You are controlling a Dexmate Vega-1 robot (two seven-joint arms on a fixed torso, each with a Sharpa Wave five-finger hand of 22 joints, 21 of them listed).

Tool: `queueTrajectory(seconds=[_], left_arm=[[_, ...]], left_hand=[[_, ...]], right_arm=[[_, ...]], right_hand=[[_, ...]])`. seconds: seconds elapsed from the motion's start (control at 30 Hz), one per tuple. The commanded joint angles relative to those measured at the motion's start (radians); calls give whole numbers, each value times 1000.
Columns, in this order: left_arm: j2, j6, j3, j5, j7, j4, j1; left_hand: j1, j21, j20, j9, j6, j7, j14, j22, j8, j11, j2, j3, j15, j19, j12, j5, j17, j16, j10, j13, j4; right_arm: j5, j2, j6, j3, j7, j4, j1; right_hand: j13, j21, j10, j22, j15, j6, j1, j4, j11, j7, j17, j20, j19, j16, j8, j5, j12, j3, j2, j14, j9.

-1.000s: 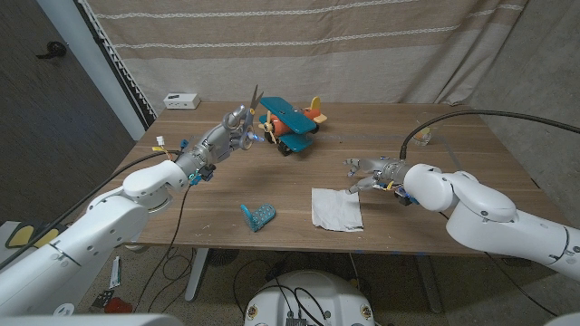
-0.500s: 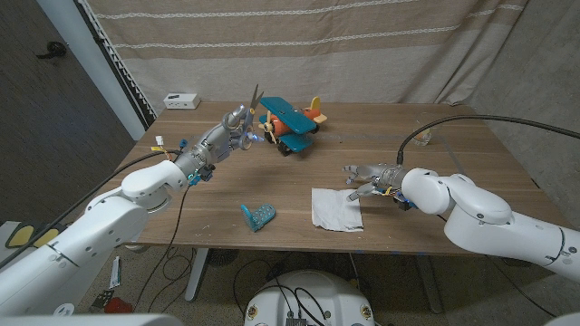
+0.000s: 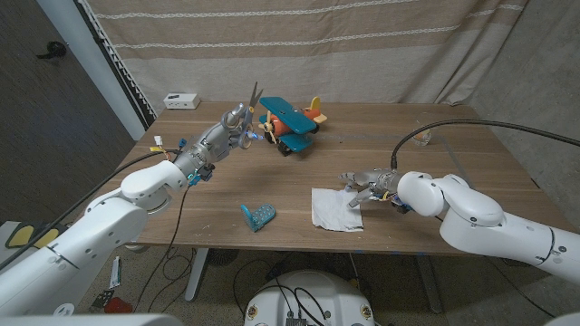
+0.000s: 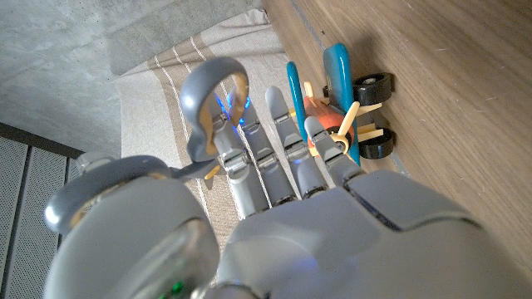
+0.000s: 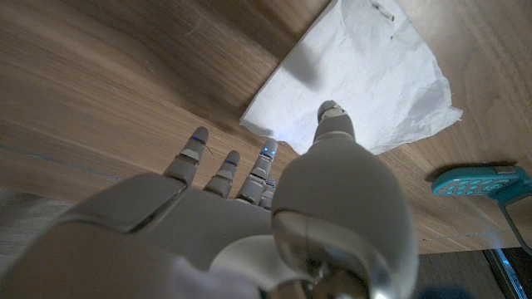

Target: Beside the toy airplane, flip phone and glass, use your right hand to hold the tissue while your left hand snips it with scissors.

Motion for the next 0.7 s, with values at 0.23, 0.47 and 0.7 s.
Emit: queueTrajectory(seconds=[0.23,0.47,0.7], left_arm=[[-10,2,6,-3,-7,12,-9],[-13,-1,7,-6,-8,14,-9],[-15,1,13,-3,-7,17,-15]], left_hand=[[15,-2,6,4,5,3,9,3,-5,-62,5,-1,-129,0,10,9,6,3,58,105,8],[15,-3,7,3,7,2,9,4,-5,-62,5,-2,-129,1,10,10,7,3,59,105,9],[15,-4,7,3,6,2,10,4,-6,-62,5,-2,-129,2,11,10,8,4,58,106,10]], right_arm=[[-119,42,83,-14,61,56,-11],[-195,55,109,-33,68,71,-18],[-237,69,111,-16,41,76,-57]], right_hand=[[-1,-16,-16,2,-129,-6,13,7,-1,-24,-10,28,-36,7,5,-8,-13,9,-12,-12,-5],[-2,-12,3,1,-135,12,-1,20,-1,-13,-17,30,-34,17,14,-15,-9,1,-18,5,-10],[1,-4,105,0,-157,79,2,26,-4,-23,-30,1,-15,35,42,-19,20,-2,-20,48,-20]])
